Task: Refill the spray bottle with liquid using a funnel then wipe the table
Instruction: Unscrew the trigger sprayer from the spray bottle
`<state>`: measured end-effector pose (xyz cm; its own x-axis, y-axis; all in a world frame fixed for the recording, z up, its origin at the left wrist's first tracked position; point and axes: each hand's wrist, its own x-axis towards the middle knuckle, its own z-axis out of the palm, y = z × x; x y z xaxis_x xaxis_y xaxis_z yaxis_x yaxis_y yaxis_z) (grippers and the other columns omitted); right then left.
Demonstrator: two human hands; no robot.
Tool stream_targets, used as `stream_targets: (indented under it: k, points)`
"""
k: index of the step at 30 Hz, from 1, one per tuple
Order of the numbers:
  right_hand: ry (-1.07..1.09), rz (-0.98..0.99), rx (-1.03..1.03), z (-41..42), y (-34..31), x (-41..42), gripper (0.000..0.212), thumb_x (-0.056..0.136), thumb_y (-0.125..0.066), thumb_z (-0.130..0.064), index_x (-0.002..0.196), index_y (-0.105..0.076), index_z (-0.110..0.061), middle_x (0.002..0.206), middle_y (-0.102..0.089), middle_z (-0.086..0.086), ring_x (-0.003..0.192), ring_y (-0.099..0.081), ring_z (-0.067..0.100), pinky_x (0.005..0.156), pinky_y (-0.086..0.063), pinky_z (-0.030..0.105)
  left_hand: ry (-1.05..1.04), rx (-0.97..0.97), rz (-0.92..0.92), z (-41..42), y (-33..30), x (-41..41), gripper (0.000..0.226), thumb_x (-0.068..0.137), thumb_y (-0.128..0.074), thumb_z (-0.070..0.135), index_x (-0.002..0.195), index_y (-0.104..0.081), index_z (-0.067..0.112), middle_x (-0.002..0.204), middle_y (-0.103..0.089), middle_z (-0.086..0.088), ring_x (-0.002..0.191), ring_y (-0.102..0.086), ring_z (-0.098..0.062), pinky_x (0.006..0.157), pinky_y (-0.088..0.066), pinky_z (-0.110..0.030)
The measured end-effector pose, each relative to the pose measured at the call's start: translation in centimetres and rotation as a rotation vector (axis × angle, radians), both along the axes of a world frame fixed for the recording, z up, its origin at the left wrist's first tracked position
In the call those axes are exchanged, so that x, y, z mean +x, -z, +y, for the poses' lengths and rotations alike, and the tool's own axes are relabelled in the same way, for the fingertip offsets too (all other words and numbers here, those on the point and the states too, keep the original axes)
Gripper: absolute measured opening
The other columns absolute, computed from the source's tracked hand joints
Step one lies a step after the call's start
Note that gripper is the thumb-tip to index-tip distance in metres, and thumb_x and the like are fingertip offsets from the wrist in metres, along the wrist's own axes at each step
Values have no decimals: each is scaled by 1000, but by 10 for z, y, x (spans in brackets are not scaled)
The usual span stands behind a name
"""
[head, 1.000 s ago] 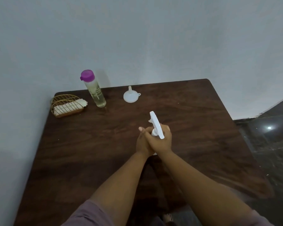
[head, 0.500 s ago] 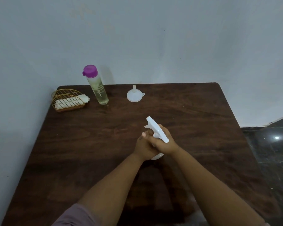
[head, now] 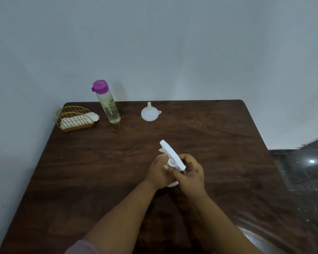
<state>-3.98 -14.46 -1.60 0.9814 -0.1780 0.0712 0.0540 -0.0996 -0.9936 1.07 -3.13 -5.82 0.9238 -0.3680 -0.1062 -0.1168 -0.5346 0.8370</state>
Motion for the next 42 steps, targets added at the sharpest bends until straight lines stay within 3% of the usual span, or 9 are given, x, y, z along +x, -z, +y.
stream_targets:
  k: [7,10,14,18,22,25,31,35,42]
  points:
    - [-577,176,-254,-42,-26,34,31,72,-75,-40,101,-64,-34,111,-60,-6,106,-60,9,90,-49,30,-20,-58,52,4,6,0,41,69,-71,59,97,-63,30,96,-68,16,96,-64,-1,86,-54,-27]
    - [-419,115,-289,-20,-26,27,64,63,-86,-39,116,-51,-30,114,-61,-12,107,-60,6,86,-51,22,-7,-45,29,2,-4,-1,35,69,-60,53,94,-61,27,88,-64,15,93,-65,-9,82,-55,-33]
    - [3,-18,-169,0,-13,8,42,63,-89,-22,86,-54,-13,78,-63,-6,75,-64,8,65,-51,18,16,-6,32,-1,-5,-1,22,72,-56,45,78,-59,23,73,-61,11,80,-66,-18,75,-56,-49]
    - [-227,85,-155,-20,-22,9,24,73,-82,-19,90,-66,-19,89,-68,-3,85,-66,10,73,-51,22,49,2,30,2,-9,-2,24,71,-64,45,83,-64,24,82,-68,8,86,-66,-11,80,-55,-39]
    - [-468,123,-572,-38,-31,26,38,76,-76,-39,111,-64,-27,114,-49,-10,109,-47,5,85,-43,19,25,-9,54,4,-11,-2,37,65,-62,56,92,-59,32,88,-63,18,90,-61,2,84,-49,-18]
    - [-402,103,-552,-23,-32,23,53,63,-80,-52,108,-64,-29,102,-47,-10,98,-50,2,76,-42,9,40,44,32,2,-14,-2,23,77,-66,33,93,-64,16,91,-66,6,92,-63,-11,83,-51,-28]
    - [-4,-19,-291,-3,-22,3,39,73,-82,-19,103,-56,-15,89,-65,-8,84,-64,1,67,-48,9,84,125,46,-1,-18,1,8,80,-61,34,85,-57,28,83,-60,16,88,-60,-8,85,-51,-36]
    - [-329,136,-404,-27,-32,17,23,80,-74,-21,96,-57,-21,92,-65,-10,87,-63,7,75,-54,30,-25,30,146,3,-6,-3,56,67,-68,55,108,-66,18,106,-71,-2,105,-65,-18,94,-52,-46]
    - [-199,78,-790,-9,-56,22,34,66,-84,-30,84,-57,-19,81,-51,-4,70,-47,5,59,-31,13,40,184,110,-3,-24,-2,36,71,-51,56,90,-61,27,92,-68,5,101,-64,-16,98,-47,-50]
